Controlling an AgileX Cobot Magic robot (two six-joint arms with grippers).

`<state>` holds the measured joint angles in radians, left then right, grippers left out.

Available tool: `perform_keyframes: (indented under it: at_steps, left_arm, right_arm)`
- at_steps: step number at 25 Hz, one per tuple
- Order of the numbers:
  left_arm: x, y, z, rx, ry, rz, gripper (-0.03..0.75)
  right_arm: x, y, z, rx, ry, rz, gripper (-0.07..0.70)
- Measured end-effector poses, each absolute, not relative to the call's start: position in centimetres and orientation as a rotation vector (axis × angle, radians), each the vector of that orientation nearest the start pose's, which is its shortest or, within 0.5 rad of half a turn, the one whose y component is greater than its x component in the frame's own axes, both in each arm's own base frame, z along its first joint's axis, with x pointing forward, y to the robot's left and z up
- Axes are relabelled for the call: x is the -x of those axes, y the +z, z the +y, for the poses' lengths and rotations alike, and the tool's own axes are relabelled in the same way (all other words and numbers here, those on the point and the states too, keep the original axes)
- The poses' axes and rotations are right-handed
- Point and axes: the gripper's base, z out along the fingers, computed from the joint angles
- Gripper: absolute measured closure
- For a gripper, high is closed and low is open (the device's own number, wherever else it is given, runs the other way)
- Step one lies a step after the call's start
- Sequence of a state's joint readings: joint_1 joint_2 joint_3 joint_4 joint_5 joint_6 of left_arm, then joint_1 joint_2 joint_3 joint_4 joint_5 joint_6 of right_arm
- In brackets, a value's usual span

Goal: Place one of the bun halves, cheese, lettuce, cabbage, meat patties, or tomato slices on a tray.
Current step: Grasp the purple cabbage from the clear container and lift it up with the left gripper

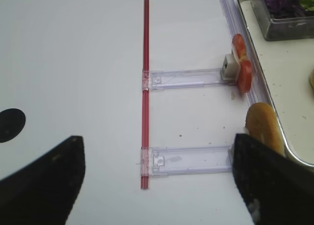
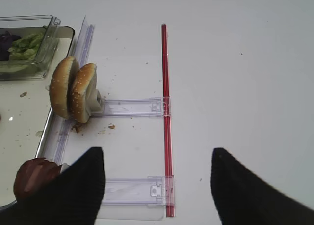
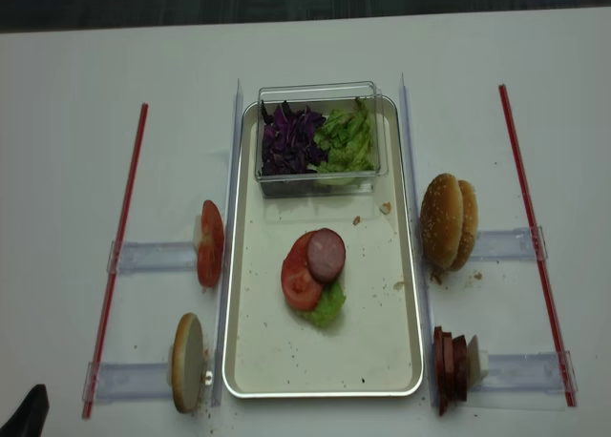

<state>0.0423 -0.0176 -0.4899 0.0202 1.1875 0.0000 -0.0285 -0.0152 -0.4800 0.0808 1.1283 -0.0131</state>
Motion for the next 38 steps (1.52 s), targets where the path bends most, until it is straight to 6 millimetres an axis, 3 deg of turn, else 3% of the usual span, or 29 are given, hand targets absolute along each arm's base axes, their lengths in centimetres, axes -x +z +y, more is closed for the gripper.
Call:
perform_keyframes:
  at_steps: [8,38]
  left_arm:
    - [1.23,26.44,0.12,0.048,0.049,2.163,0.151]
    - [1.23,26.44,0.12,0.048,0.049,2.163,0.151]
  right_arm:
    - [0.79,26.65,0.69,-0.009,0.073,2.115,0.198]
    - [0.79,26.65,0.69,-0.009,0.073,2.115,0.253]
